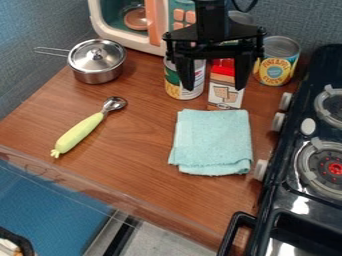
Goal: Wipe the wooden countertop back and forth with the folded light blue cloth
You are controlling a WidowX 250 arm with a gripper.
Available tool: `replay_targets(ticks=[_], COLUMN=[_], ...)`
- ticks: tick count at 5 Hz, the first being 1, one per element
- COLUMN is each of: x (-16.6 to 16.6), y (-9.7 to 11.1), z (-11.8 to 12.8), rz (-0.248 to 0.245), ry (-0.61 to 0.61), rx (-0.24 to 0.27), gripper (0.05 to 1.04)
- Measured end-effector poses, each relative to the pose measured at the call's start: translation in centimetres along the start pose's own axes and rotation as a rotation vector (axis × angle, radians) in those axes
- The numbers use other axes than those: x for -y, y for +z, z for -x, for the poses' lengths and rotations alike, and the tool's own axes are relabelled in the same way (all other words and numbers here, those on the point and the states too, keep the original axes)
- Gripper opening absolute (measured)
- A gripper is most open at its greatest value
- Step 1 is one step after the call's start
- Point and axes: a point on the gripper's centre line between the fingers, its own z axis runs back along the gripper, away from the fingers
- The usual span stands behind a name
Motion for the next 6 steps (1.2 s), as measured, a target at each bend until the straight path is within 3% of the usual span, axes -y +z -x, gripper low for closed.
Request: replay_targets(ticks=[1, 2, 4, 5, 6], x=[-0.1, 0.0, 0.9, 2.5, 1.4], y=[-1.0, -3.9, -7.6, -8.7, -10.3], z=[0.1, -0.6, -1.7, -1.0, 1.4], rz=[-0.014, -0.029, -0.05, -0.065, -0.092], ry=[-0.001, -0.021, -0.02, -0.069, -0.109], rx=[-0.027, -0.067, -0.081, -0.055, -0.052], gripper=[0.999, 0.999, 0.999, 0.999, 0.999])
